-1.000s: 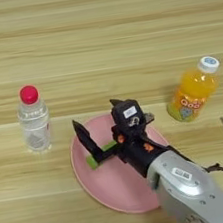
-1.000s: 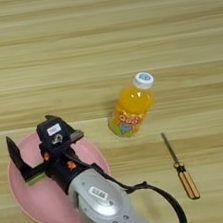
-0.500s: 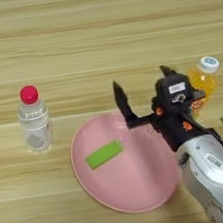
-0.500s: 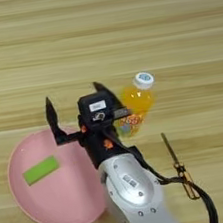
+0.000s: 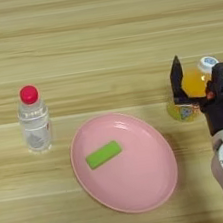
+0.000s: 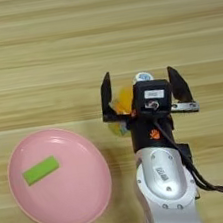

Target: Move the objects on the table

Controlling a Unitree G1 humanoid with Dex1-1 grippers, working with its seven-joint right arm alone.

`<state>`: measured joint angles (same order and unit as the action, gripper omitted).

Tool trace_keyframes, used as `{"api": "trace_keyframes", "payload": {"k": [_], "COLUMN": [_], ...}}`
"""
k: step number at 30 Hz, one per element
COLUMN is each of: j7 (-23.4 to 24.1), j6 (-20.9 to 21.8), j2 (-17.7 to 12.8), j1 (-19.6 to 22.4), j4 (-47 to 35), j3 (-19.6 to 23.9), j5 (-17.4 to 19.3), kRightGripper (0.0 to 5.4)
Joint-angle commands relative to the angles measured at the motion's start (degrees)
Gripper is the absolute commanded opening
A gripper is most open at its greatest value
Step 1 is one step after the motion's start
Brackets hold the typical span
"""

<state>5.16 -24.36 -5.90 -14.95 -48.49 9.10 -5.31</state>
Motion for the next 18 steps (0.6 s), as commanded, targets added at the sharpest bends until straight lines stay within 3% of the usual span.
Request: {"api": "trace_keyframes", "payload": {"k": [1, 18], "j7": [0.9, -5.1], "j6": [3.0, 5.4], "j2": [-0.1, -1.5], "j1": [2.7, 5.6], "j4": [-0.8, 12.6], "j3": [2.4, 8.2], "j5": [-0.8, 7.5], "kRightGripper": [5.38, 5.38]}}
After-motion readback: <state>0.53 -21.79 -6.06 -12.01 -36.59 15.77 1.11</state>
